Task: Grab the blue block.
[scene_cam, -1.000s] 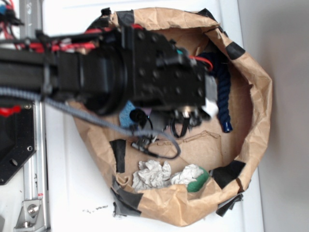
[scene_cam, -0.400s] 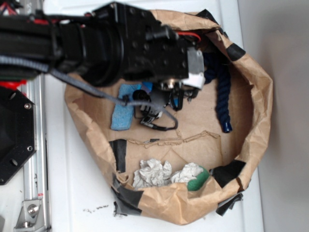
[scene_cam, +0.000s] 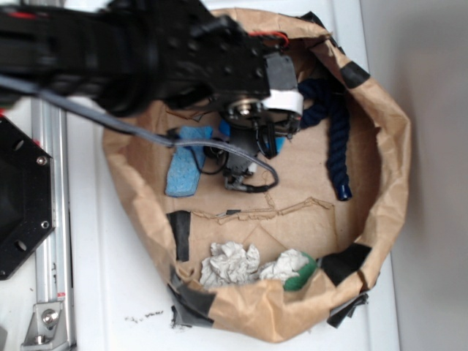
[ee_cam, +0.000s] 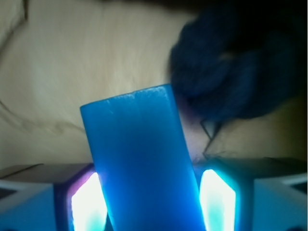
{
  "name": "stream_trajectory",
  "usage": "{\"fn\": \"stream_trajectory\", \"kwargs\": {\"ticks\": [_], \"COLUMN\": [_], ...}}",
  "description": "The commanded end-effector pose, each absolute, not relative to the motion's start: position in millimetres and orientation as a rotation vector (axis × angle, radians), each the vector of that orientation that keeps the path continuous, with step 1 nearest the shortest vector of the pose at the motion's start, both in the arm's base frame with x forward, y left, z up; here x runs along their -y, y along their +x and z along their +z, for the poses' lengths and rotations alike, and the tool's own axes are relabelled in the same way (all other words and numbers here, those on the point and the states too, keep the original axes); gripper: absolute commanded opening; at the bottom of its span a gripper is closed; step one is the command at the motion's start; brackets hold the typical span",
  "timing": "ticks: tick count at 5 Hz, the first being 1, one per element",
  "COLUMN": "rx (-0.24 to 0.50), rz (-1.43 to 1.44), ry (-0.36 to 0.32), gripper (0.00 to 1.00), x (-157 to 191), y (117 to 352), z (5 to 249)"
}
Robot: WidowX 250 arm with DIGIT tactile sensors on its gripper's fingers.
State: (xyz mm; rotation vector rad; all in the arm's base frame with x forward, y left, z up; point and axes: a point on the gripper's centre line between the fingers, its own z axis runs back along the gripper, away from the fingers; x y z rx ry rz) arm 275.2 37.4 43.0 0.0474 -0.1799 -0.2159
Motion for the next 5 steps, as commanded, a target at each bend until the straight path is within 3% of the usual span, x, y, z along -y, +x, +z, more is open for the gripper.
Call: {"fn": "stream_trajectory", "kwargs": {"ticks": [1,2,3,5], "rx": [0.357,0.212,0.142,0.166], "rz": [0.014,0.097,0.136,0.090], "ry": [-0.049,-0.004,0.001,-0.056], "gripper": [0.00,0.00,0.00,0.00], "x": [24.3,28.8,21.0,15.4], "y": [287.2,286.4,278.9,259.9], "z": [161.6,158.4,152.0,157.3]}}
